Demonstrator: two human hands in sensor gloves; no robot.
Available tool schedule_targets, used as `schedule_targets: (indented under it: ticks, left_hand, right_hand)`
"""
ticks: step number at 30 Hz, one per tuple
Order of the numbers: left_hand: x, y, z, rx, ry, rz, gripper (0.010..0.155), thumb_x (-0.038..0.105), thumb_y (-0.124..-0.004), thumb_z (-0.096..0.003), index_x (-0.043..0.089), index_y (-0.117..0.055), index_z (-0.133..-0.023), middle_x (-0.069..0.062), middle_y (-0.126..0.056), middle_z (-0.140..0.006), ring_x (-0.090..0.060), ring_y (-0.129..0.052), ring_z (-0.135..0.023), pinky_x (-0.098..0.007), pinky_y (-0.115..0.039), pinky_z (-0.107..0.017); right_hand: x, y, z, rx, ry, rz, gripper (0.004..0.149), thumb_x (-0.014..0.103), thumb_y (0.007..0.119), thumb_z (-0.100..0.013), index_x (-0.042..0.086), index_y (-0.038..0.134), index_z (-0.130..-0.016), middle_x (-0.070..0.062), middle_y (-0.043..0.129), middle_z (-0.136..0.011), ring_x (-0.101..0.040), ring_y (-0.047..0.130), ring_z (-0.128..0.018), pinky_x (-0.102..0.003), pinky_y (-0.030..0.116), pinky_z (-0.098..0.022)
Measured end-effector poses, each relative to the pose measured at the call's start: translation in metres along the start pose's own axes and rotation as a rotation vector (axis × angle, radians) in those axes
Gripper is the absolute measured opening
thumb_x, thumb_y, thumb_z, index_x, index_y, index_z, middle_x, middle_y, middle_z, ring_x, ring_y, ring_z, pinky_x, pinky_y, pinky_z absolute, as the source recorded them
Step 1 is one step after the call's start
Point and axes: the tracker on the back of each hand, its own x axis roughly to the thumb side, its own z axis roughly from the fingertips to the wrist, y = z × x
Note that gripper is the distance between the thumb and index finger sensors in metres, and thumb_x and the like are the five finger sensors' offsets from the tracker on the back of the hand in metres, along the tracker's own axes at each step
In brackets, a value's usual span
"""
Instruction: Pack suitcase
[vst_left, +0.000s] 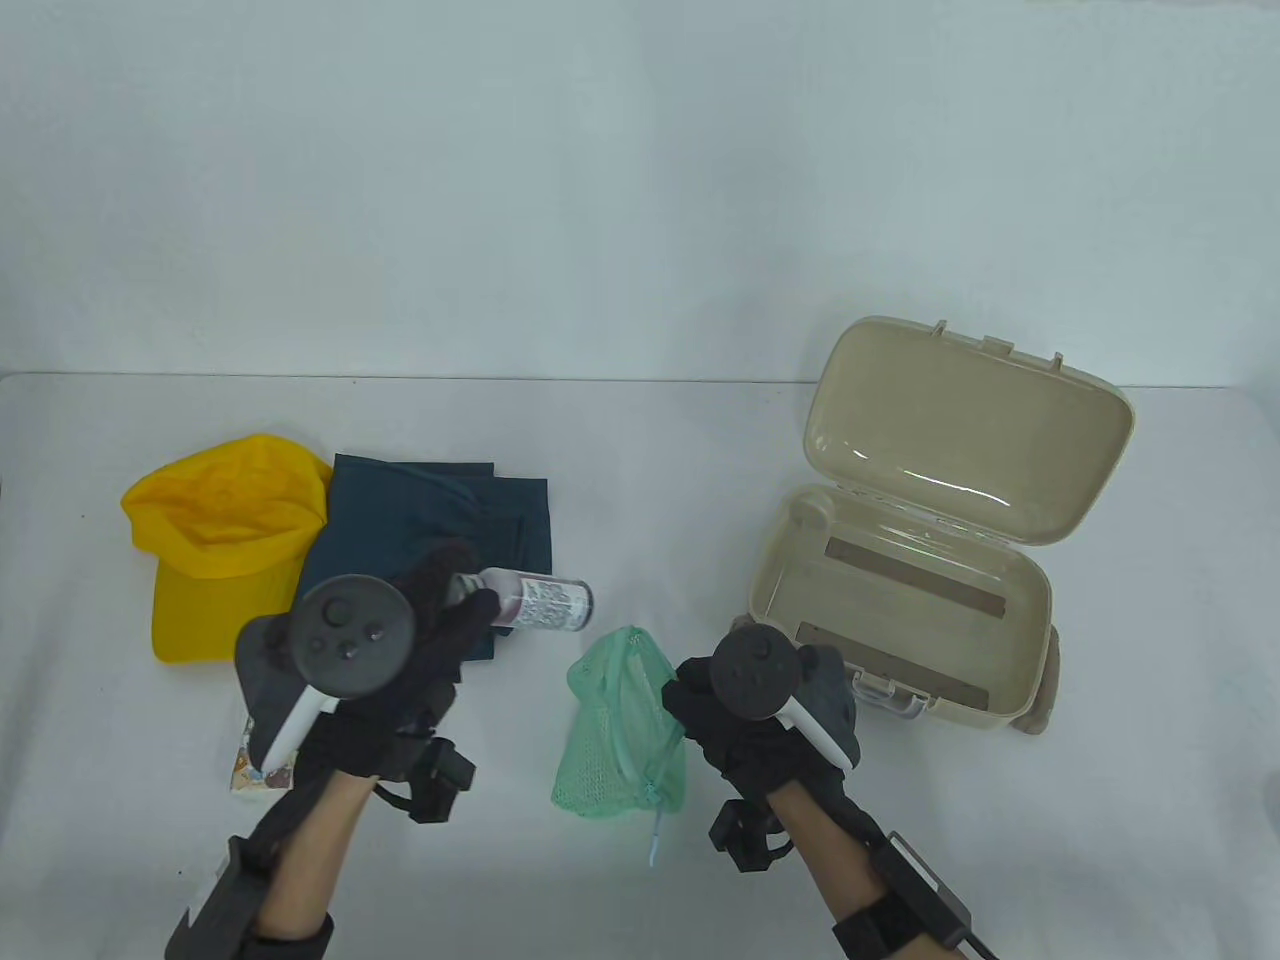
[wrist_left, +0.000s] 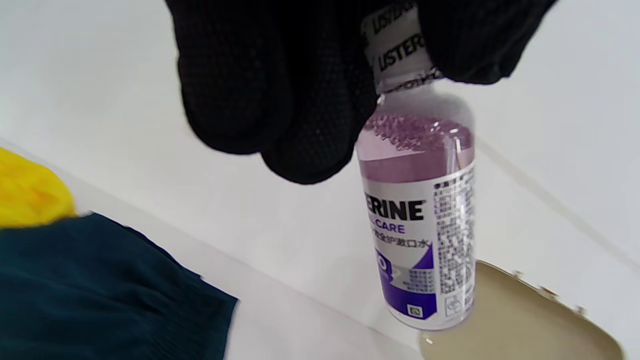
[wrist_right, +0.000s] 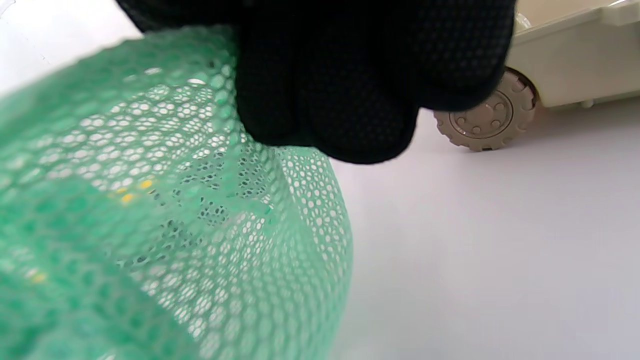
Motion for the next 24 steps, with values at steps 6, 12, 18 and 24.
schedule_targets:
  ticks: [6,12,18,24]
  left_hand:
    - [0.016,-0.047,0.002,-0.063,-0.05,-0.127,0.061,0.044,-0.073,-0.0477,0.016,-0.063,-0.101,-0.006,-0.09,-0.084,-0.018,-0.105,-0.058,-0.029,-0.093,-0.046]
    - [0.012,-0.067,-0.003,-0.18,-0.066,-0.238,0.061,0.043,-0.074,-0.0475,0.016,-0.063,-0.101,-0.007,-0.089,-0.084,-0.02,-0.104,-0.059,-0.03,-0.092,-0.046]
    - [0.02,-0.083,-0.011,-0.328,-0.119,-0.278,0.061,0.042,-0.074,-0.0476,0.016,-0.064,-0.102,-0.009,-0.089,-0.084,-0.021,-0.104,-0.059,-0.032,-0.091,-0.046]
    - [0.03,-0.101,-0.019,-0.448,-0.154,-0.304,0.061,0.042,-0.075,-0.0474,0.015,-0.065,-0.102,-0.009,-0.09,-0.084,-0.023,-0.104,-0.058,-0.034,-0.091,-0.046]
  right_hand:
    - [0.002,-0.001,0.002,0.002,-0.007,-0.02,0.043,0.047,0.073,-0.053,0.014,0.086,-0.077,0.003,0.101,-0.056,-0.015,0.104,-0.044,-0.035,0.089,-0.036]
    - [0.0,-0.002,0.001,0.014,0.001,-0.062,0.043,0.045,0.072,-0.053,0.013,0.085,-0.079,0.002,0.1,-0.058,-0.015,0.103,-0.045,-0.035,0.089,-0.037]
    - [0.001,-0.002,0.001,0.011,-0.003,-0.058,0.043,0.045,0.072,-0.053,0.013,0.085,-0.079,0.002,0.1,-0.058,-0.015,0.103,-0.046,-0.035,0.089,-0.037]
    - [0.002,-0.001,0.001,0.018,-0.009,-0.058,0.043,0.045,0.072,-0.053,0.013,0.085,-0.079,0.002,0.1,-0.058,-0.015,0.103,-0.046,-0.035,0.089,-0.038]
